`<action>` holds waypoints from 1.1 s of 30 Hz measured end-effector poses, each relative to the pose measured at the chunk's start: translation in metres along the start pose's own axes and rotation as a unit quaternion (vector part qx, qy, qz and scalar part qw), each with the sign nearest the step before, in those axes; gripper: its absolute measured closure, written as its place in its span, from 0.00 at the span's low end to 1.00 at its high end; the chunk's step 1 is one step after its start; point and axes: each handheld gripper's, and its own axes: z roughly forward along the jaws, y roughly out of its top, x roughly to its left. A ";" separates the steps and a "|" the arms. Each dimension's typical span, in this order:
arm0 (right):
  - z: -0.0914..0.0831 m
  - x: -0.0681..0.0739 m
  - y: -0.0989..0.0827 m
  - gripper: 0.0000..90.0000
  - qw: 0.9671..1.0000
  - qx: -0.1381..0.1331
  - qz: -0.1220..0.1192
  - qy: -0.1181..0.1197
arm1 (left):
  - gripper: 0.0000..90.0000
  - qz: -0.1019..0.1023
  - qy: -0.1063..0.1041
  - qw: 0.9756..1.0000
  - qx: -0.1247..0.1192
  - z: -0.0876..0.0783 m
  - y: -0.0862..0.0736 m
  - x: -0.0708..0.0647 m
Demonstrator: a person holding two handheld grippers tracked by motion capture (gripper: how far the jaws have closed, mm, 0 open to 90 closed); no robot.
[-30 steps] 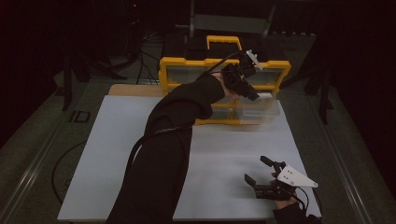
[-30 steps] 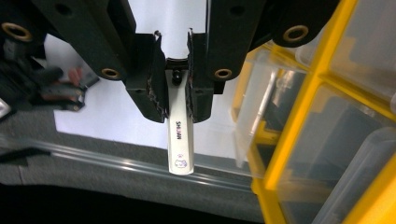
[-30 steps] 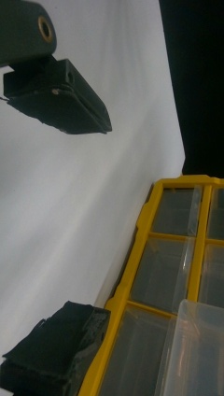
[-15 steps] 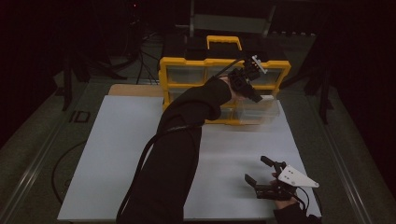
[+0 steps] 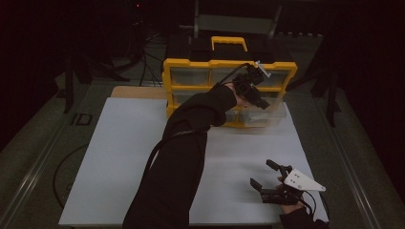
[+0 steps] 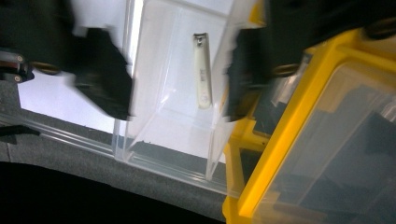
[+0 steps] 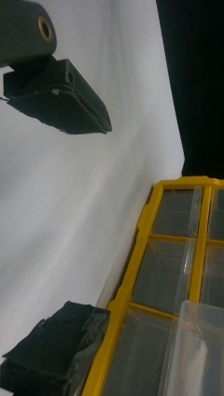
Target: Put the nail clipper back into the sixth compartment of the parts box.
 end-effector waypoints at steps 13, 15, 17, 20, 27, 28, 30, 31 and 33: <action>0.001 0.002 0.000 0.11 1.000 0.004 -0.001 -0.001 | 0.03 0.017 -0.024 1.000 -0.008 -0.015 -0.016 -0.010; 0.001 0.002 0.000 0.11 1.000 0.004 -0.001 -0.001 | 0.03 0.019 -0.022 1.000 -0.008 -0.016 -0.020 -0.011; 0.002 0.002 0.000 0.11 1.000 0.005 -0.001 -0.001 | 0.03 0.027 -0.024 0.999 -0.006 -0.017 -0.024 -0.012; 0.002 0.001 -0.001 0.11 1.000 0.006 0.000 -0.002 | 0.02 0.024 -0.020 0.999 -0.014 -0.019 -0.030 -0.012; 0.002 0.001 -0.001 0.11 1.000 0.007 -0.001 -0.002 | 0.01 0.029 -0.014 0.999 -0.022 -0.027 -0.040 -0.015; 0.002 0.001 -0.001 0.11 1.000 0.008 -0.001 -0.003 | 0.01 0.024 -0.016 0.999 -0.027 -0.030 -0.044 -0.015; 0.002 0.001 -0.001 0.11 1.000 0.007 -0.001 -0.003 | 0.01 0.024 -0.010 0.999 -0.032 -0.033 -0.047 -0.015; 0.002 0.001 -0.001 0.11 1.000 0.007 -0.001 -0.003 | 0.01 0.024 -0.011 0.999 -0.033 -0.035 -0.049 -0.015; 0.002 0.001 -0.001 0.11 1.000 0.007 -0.001 -0.003 | 0.01 0.020 -0.012 0.999 -0.040 -0.039 -0.054 -0.014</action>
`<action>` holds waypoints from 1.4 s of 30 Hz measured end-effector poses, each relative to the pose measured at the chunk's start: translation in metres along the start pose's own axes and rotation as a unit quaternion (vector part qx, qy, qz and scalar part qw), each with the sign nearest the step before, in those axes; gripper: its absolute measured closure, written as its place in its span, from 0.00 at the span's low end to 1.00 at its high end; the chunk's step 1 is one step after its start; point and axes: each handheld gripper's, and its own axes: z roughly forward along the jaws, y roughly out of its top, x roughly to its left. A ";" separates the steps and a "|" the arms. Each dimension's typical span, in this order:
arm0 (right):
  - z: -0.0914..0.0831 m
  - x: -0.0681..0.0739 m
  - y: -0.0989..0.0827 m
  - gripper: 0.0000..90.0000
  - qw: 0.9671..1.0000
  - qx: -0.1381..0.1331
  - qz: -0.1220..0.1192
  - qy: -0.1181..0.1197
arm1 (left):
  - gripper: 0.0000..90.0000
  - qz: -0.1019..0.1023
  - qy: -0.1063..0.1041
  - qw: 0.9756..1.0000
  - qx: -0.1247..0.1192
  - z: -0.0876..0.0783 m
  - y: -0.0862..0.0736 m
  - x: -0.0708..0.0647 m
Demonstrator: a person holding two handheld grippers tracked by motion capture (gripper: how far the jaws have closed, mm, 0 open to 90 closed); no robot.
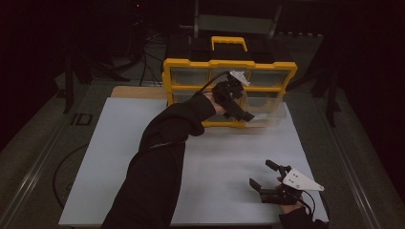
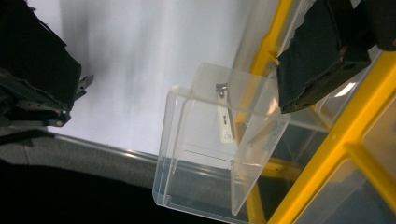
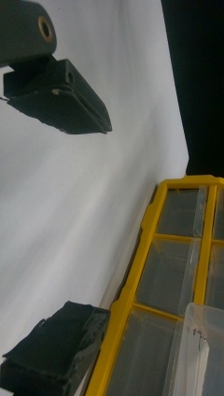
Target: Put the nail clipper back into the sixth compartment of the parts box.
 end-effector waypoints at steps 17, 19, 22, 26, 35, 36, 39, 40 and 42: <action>0.000 0.000 0.001 0.11 1.000 0.002 0.000 -0.002 | 0.01 -0.007 0.003 0.999 -0.031 -0.036 -0.045 -0.005; -0.001 0.000 0.001 0.11 1.000 0.002 0.001 -0.002 | 0.01 -0.008 0.002 0.999 -0.033 -0.040 -0.051 -0.006; 0.000 0.000 0.001 0.11 1.000 0.002 -0.002 -0.003 | 0.01 -0.009 -0.001 0.999 -0.035 -0.045 -0.060 -0.007; 0.001 0.000 0.000 0.11 1.000 0.004 -0.002 -0.003 | 0.01 -0.013 -0.005 0.999 -0.039 -0.051 -0.073 -0.008; 0.001 0.000 0.000 0.11 1.000 0.005 -0.002 -0.003 | 0.01 -0.016 -0.005 0.998 -0.056 -0.065 -0.099 -0.015; 0.001 0.000 0.000 0.11 1.000 0.005 -0.002 -0.003 | 0.01 -0.018 -0.006 0.998 -0.057 -0.066 -0.102 -0.015; 0.002 0.000 0.000 0.11 1.000 0.007 -0.001 -0.002 | 0.01 -0.023 -0.005 0.998 -0.064 -0.072 -0.112 -0.017; 0.002 0.000 0.000 0.11 1.000 0.007 -0.003 -0.002 | 0.01 -0.022 -0.004 0.998 -0.065 -0.073 -0.115 -0.018; 0.002 0.001 0.000 0.11 1.000 0.007 -0.003 -0.002 | 0.01 -0.026 -0.007 0.997 -0.068 -0.076 -0.121 -0.019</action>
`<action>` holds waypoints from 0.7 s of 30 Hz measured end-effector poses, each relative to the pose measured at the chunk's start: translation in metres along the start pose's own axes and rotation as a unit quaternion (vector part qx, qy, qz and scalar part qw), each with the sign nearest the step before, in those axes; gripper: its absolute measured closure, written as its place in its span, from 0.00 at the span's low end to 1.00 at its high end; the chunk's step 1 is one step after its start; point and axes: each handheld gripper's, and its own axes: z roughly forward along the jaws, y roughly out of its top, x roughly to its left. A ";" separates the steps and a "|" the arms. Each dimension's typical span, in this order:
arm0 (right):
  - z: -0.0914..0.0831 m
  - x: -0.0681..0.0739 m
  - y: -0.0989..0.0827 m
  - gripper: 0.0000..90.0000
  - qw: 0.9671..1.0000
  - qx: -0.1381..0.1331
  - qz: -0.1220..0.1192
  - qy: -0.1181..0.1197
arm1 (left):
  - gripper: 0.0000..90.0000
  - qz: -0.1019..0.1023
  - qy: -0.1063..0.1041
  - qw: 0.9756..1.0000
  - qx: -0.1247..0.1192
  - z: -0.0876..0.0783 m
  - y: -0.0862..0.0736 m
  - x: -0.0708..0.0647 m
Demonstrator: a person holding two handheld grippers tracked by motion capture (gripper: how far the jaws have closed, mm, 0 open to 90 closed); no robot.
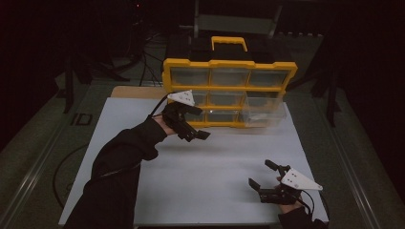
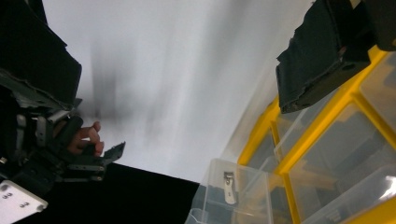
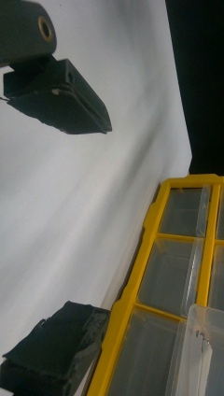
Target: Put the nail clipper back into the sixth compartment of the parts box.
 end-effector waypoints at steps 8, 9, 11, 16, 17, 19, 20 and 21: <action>0.000 0.000 0.000 0.11 1.000 0.001 -0.001 -0.001 | 0.01 -0.003 -0.005 1.000 -0.005 -0.011 -0.026 -0.010; 0.000 0.000 0.000 0.11 1.000 0.001 -0.002 0.000 | 0.01 -0.004 -0.008 1.000 -0.010 -0.012 -0.030 -0.011; 0.000 0.001 0.001 0.11 1.000 0.000 -0.003 -0.001 | 0.01 -0.005 -0.006 1.000 -0.010 -0.014 -0.036 -0.014; 0.000 0.001 0.001 0.11 1.000 0.001 -0.003 -0.001 | 0.01 -0.009 -0.006 1.000 -0.018 -0.022 -0.052 -0.020; 0.000 0.001 0.001 0.11 1.000 0.001 -0.004 -0.001 | 0.01 -0.011 -0.007 1.000 -0.017 -0.023 -0.055 -0.021; 0.000 0.001 0.001 0.11 1.000 0.001 -0.003 -0.001 | 0.01 -0.009 -0.003 1.000 -0.015 -0.025 -0.059 -0.023; 0.000 0.001 0.001 0.11 1.000 0.001 -0.003 -0.001 | 0.01 -0.012 -0.005 1.000 -0.014 -0.027 -0.065 -0.025; 0.000 0.001 0.001 0.11 1.000 0.001 -0.003 -0.001 | 0.01 -0.012 -0.005 1.000 -0.014 -0.027 -0.065 -0.025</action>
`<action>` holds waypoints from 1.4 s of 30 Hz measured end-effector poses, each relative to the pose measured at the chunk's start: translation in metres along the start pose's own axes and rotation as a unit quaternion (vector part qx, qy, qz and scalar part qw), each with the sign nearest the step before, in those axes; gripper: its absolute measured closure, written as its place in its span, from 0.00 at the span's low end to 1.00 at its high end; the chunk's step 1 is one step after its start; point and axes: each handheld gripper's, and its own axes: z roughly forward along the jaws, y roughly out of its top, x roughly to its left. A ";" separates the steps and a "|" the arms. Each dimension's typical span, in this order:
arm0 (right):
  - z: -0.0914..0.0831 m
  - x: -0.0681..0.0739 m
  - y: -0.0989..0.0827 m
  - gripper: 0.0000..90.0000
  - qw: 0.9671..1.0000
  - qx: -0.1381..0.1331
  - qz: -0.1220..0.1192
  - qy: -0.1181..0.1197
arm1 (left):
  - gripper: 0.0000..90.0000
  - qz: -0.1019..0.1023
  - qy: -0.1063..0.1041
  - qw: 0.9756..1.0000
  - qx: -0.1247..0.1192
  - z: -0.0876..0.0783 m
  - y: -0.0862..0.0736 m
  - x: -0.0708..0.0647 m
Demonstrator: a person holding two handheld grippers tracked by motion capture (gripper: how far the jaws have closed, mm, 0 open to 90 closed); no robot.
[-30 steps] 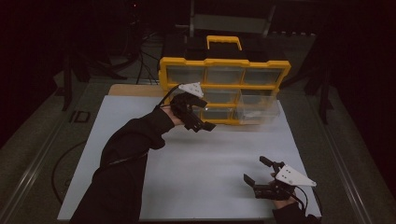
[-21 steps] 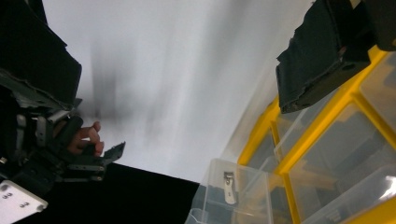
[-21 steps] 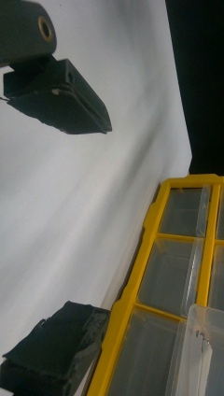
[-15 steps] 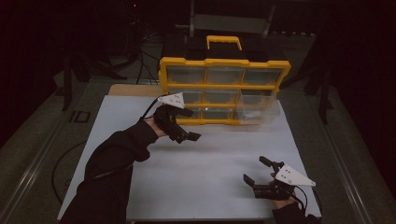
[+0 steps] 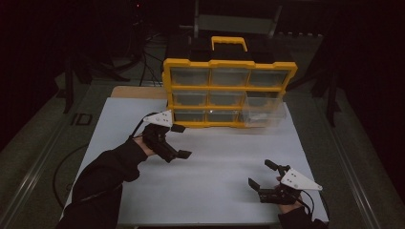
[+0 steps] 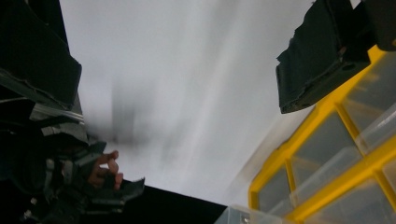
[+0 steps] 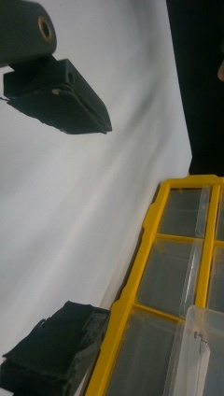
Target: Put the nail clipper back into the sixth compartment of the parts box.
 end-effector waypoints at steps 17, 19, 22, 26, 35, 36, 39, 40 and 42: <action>0.001 0.002 0.001 0.11 1.000 0.001 -0.003 0.000 | 0.01 -0.019 0.014 1.000 -0.017 -0.032 -0.056 -0.020; 0.001 0.002 0.001 0.11 1.000 0.000 -0.004 0.000 | 0.01 -0.024 0.017 0.999 -0.018 -0.035 -0.065 -0.024; 0.002 0.002 0.001 0.11 1.000 0.002 -0.004 0.001 | 0.01 -0.031 0.020 0.999 -0.026 -0.041 -0.076 -0.027; 0.002 0.002 0.001 0.11 1.000 0.002 -0.005 0.002 | 0.01 -0.036 0.024 0.998 -0.035 -0.047 -0.093 -0.033; 0.003 0.003 0.001 0.11 1.000 0.004 -0.007 0.002 | 0.01 -0.055 0.039 0.996 -0.061 -0.056 -0.130 -0.042; 0.004 0.003 0.001 0.11 1.000 0.004 -0.007 0.002 | 0.01 -0.057 0.040 0.996 -0.063 -0.057 -0.133 -0.043; 0.004 0.002 0.001 0.11 1.000 0.004 -0.007 0.002 | 0.01 -0.061 0.046 0.995 -0.067 -0.057 -0.142 -0.047; 0.004 0.002 0.001 0.11 1.000 0.004 -0.007 0.002 | 0.01 -0.063 0.047 0.995 -0.066 -0.057 -0.145 -0.047; 0.004 0.003 0.001 0.11 1.000 0.005 -0.007 0.002 | 0.01 -0.066 0.051 0.994 -0.068 -0.058 -0.150 -0.049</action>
